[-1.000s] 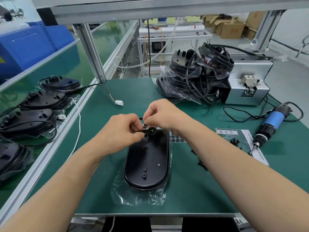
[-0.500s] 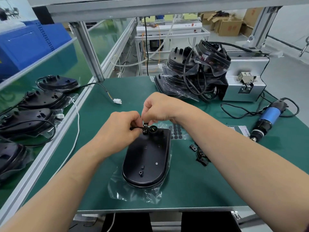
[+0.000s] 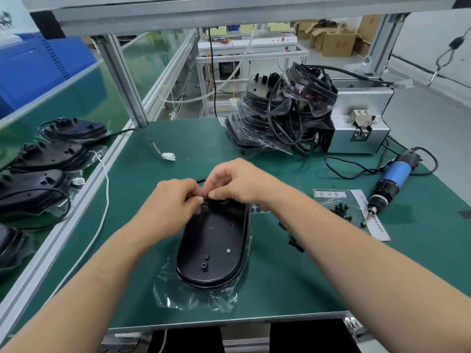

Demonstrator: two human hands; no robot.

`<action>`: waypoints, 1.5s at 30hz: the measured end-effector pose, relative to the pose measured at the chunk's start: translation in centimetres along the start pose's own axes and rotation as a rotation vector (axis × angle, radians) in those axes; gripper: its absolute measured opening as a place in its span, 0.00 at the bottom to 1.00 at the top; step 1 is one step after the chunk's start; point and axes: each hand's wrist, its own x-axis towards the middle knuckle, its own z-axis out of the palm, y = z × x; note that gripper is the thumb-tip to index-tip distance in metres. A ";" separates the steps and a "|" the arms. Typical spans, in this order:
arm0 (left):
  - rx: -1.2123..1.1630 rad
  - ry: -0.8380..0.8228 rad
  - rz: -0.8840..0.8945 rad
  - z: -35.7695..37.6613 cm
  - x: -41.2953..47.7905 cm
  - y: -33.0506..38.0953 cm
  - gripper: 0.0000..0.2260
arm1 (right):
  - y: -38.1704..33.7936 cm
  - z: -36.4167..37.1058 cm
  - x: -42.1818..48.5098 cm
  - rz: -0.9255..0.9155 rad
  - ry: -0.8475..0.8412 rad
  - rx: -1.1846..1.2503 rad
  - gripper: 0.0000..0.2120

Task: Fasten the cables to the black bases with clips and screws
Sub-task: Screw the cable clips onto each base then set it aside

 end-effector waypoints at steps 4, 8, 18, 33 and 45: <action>0.045 0.010 0.000 0.0 0.2 0.4 0.08 | 0.9 0.7 -0.1 -0.009 0.066 0.008 0.07; -0.102 -0.019 -0.039 -0.4 0.2 0.8 0.08 | 1.4 0.4 -0.1 -0.012 0.082 -0.096 0.04; -0.060 -0.070 -0.131 -0.1 0.3 1.6 0.05 | 4.8 -11.6 -6.3 0.108 0.115 -0.468 0.04; -0.636 -0.111 -0.371 0.8 0.4 2.0 0.08 | 9.1 -11.3 -12.2 0.181 -0.095 -0.944 0.05; -0.597 -0.222 -0.373 -0.6 3.0 1.2 0.03 | 10.4 -11.3 -12.5 0.055 -0.019 -0.861 0.09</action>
